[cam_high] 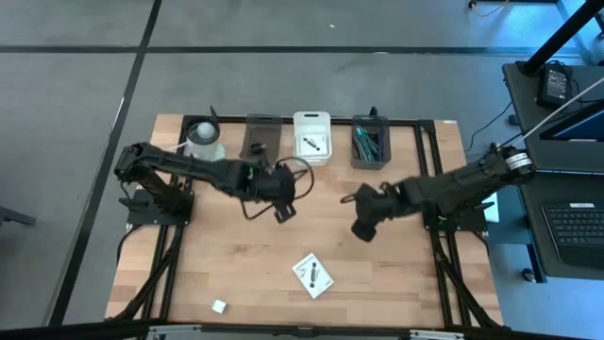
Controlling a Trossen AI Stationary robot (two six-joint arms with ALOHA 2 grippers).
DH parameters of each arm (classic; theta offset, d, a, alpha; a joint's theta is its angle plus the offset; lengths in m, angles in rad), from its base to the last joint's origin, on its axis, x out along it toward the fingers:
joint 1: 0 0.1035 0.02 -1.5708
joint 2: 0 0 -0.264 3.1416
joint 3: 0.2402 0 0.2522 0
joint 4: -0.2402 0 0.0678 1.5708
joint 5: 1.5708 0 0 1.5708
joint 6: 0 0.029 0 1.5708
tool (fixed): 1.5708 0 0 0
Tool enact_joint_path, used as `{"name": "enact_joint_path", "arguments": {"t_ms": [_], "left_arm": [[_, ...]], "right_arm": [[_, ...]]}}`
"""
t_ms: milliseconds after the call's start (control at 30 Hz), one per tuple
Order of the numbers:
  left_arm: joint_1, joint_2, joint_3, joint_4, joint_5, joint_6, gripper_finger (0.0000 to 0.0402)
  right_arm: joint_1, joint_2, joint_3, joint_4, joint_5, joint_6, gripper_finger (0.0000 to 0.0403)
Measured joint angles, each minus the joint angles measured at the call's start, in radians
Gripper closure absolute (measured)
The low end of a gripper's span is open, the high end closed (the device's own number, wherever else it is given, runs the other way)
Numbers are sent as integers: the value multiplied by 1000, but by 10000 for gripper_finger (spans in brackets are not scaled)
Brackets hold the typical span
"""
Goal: Pick and place items into bin
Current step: Put the white card reader box into the white bin
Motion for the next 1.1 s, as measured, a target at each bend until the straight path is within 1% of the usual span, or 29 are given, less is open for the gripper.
{"name": "enact_joint_path", "arguments": {"t_ms": [133, 267, 333, 400, 500, 600, 667, 800, 967, 1100], "left_arm": [[-86, 1, -41, 41, 0, -131, 400], [-150, 3, -71, 80, -2, -199, 399], [-171, 3, -73, 79, -3, -207, 399], [-189, 3, -73, 80, -4, -207, 400], [-215, 3, -73, 81, -3, -211, 401], [-242, 4, -73, 89, -4, -264, 399], [-259, 12, -73, 113, -3, -314, 399], [-301, 27, -72, 163, -4, -388, 401], [-347, 61, -73, 200, 7, -570, 397], [-356, 100, -73, 193, 64, -698, 379]], "right_arm": [[104, -55, -113, 134, 0, 188, 321], [193, -84, -192, 289, -1, 346, 329], [233, -87, -211, 321, 1, 428, 333], [269, -81, -218, 319, 3, 522, 339], [321, -71, -218, 345, 41, 615, 354], [358, -53, -218, 414, 96, 661, 372], [365, -43, -217, 444, 102, 665, 384], [365, -35, -217, 437, 104, 684, 399], [362, -35, -217, 439, 104, 685, 390], [362, -35, -217, 436, 105, 685, 379]]}}
